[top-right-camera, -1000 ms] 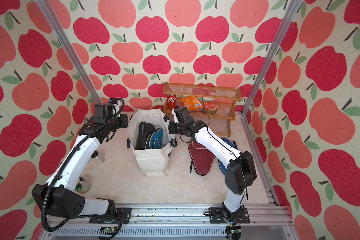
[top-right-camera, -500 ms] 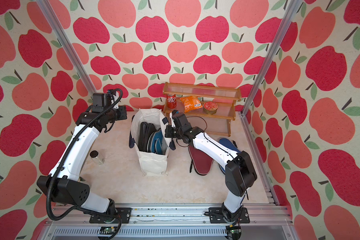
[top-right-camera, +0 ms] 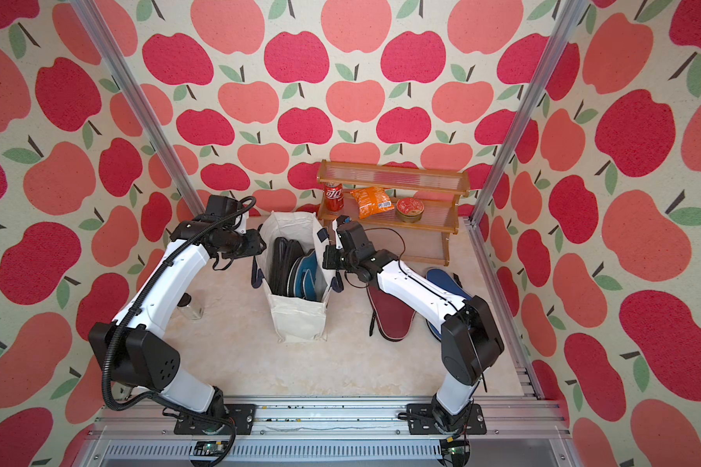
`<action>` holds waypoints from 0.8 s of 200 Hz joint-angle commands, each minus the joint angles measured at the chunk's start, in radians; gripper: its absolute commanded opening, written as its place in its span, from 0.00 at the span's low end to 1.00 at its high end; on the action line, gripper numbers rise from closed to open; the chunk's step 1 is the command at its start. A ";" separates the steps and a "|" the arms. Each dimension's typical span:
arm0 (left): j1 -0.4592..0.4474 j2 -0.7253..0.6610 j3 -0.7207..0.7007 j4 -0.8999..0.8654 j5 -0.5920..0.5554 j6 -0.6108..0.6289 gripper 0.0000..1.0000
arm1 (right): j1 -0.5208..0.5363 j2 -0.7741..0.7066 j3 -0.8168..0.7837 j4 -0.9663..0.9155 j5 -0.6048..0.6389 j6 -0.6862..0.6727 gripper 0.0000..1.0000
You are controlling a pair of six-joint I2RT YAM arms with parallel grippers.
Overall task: Remove the ping pong set from the canvas bag
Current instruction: Adjust the canvas bag at the center of the board.
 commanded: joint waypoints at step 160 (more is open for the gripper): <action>0.019 0.114 0.293 0.018 0.132 0.123 0.00 | 0.107 0.045 -0.192 0.352 0.118 0.235 0.06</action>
